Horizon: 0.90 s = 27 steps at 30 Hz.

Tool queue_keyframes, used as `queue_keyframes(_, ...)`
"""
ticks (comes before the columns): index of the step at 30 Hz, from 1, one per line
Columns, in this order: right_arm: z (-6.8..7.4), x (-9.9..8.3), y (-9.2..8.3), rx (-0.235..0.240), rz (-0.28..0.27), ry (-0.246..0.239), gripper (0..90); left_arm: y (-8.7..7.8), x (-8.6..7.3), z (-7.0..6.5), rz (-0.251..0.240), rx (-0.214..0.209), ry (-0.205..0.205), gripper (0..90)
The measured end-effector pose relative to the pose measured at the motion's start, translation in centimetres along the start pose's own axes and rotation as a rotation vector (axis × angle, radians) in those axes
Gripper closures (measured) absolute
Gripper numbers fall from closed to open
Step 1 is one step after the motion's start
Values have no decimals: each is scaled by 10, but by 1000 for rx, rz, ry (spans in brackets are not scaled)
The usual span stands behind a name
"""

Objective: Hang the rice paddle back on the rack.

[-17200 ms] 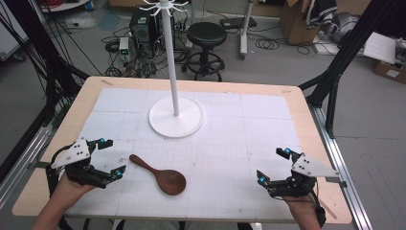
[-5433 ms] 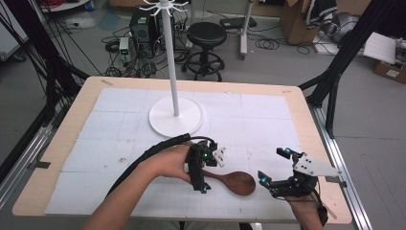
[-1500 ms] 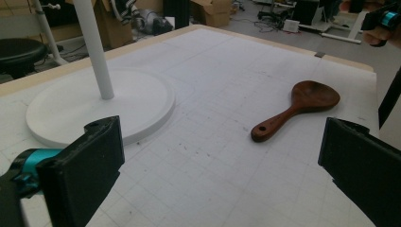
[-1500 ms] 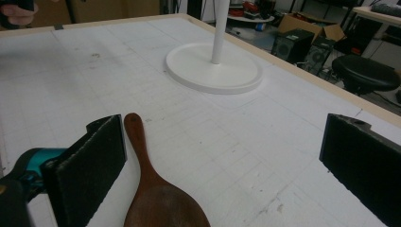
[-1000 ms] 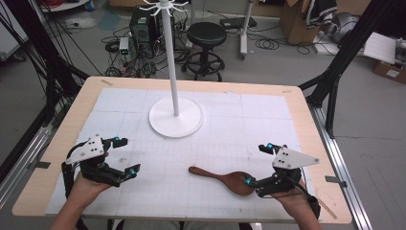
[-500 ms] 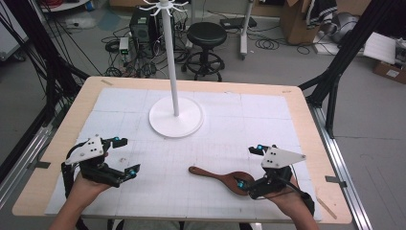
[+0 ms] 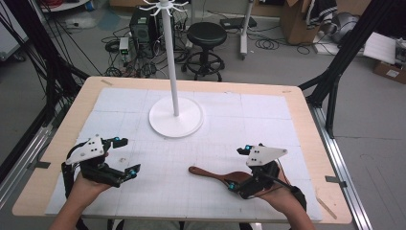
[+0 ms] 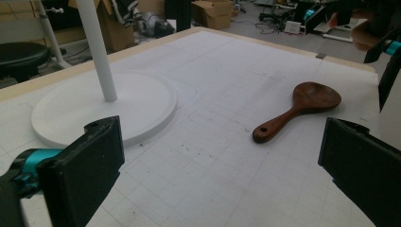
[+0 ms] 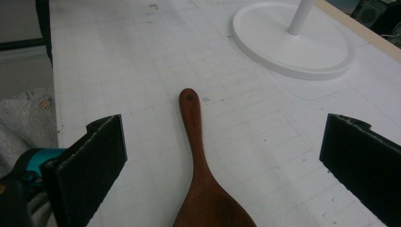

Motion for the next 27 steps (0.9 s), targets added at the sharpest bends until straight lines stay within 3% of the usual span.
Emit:
queue_keyframes(13,5,-3,16,47,69,-25,5,-1,1,0,-4,-2,0,17)
queue_keyframes(16,7,-6,19,68,82,-24,5,-1,1,0,-6,-2,1,17)
queue_keyframes(20,13,-10,21,143,114,-29,5,-1,1,0,-6,-3,0,17)
queue_keyframes(27,17,-13,26,169,171,-59,5,0,0,0,-2,-2,-1,17)
Point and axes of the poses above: each handheld gripper's, and its own axes: y roughly forward along the jaws, x roughly out of its top, z roughly to its left, the point moved 9 cm from there along y, roughly forward along the jaws, and after that the axes turned 1 degree about x, right-handed, at the moved point
